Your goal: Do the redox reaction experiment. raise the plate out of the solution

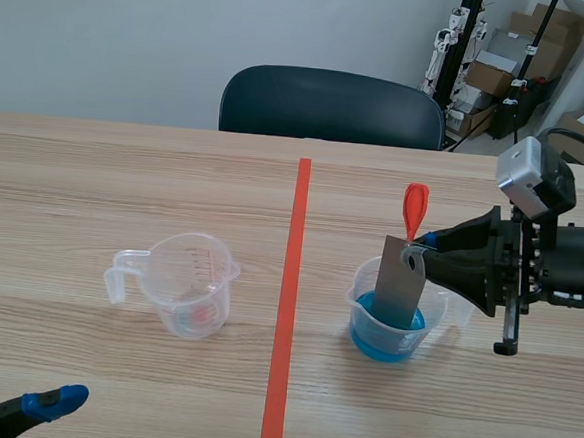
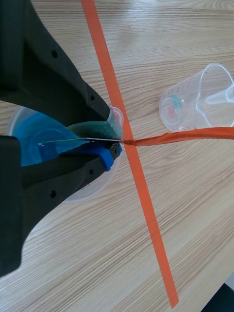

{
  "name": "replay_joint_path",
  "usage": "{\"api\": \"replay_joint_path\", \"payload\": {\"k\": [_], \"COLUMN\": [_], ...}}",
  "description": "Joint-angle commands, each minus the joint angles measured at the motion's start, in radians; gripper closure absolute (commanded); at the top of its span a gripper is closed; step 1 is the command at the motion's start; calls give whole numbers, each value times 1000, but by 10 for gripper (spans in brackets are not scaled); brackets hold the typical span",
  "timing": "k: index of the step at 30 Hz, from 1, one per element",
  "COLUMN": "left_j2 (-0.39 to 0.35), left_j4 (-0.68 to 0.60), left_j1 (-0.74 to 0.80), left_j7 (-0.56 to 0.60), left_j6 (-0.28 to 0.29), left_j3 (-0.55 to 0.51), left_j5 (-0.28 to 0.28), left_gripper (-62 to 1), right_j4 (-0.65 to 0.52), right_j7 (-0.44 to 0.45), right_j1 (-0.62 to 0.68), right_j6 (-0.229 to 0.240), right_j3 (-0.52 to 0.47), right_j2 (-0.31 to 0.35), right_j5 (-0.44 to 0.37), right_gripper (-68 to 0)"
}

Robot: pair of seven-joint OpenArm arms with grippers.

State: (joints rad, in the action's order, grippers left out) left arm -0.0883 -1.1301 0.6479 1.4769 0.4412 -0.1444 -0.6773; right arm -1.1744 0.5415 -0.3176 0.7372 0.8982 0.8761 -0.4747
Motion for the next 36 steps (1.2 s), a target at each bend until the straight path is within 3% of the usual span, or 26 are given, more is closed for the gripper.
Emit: {"api": "replay_joint_path", "payload": {"k": [1,36], "left_j2": [5,5], "left_j4": [-21,-21], "left_j1": [3,3], "left_j7": [14,14], "left_j6": [-2,-2], "left_j3": [-2,-2], "left_j5": [11,10], "left_gripper": [-623,-623], "right_j4": [-11,-11], "right_j7": [0,0], "right_j1": [-9,-9], "right_j6": [4,4], "right_j3": [-7,-7], "right_j2": [16,16], "right_j5": [0,0], "right_gripper": [-6,-6]}}
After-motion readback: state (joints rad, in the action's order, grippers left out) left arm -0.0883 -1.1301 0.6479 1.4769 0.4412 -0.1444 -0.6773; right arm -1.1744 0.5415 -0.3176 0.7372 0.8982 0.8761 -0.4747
